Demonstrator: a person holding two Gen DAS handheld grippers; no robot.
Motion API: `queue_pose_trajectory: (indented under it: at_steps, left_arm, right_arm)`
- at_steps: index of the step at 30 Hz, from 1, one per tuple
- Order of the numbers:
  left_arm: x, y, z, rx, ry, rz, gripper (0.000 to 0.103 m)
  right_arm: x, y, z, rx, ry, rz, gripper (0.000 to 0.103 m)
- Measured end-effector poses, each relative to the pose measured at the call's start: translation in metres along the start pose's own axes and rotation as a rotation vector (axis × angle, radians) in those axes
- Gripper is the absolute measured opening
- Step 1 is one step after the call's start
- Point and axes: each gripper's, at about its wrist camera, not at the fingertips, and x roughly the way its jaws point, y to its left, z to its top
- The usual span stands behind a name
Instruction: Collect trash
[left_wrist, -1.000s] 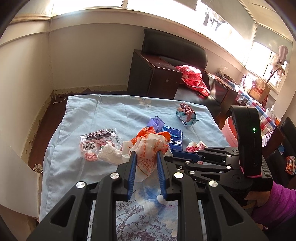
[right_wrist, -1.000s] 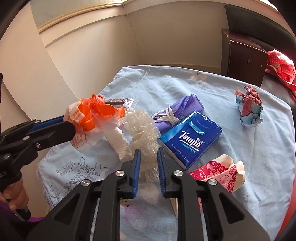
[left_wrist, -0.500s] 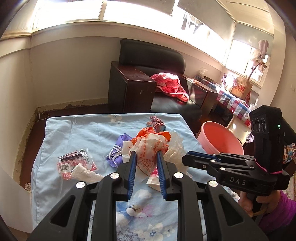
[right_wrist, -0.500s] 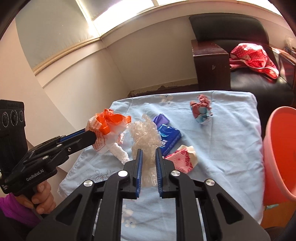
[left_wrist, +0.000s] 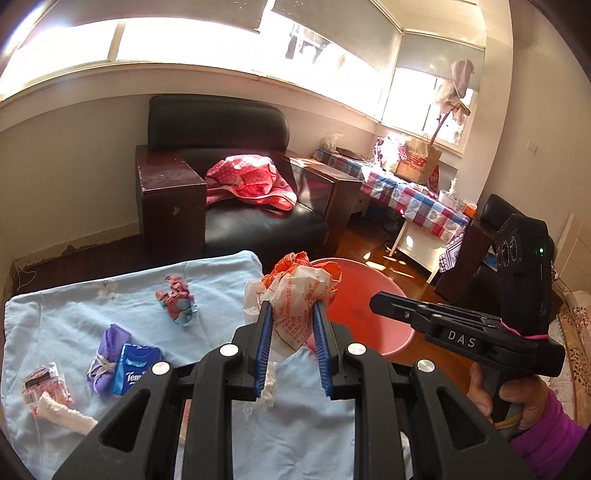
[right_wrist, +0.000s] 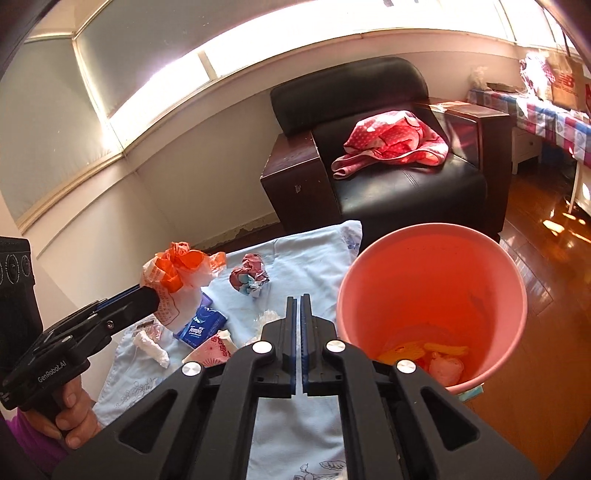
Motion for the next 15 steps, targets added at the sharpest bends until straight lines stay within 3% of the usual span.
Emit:
queue_pose_trajectory:
  at_steps: [7,15]
  left_arm:
    - [0.025,-0.005,0.009,-0.002,0.007,0.030,0.021]
    - [0.031,0.003,0.007,-0.025,0.028,0.145,0.021]
  right_arm:
    - [0.033,-0.002,-0.015,-0.027,0.109,0.079,0.002]
    - [0.080,0.018,-0.034,-0.040,0.273,0.171,0.005]
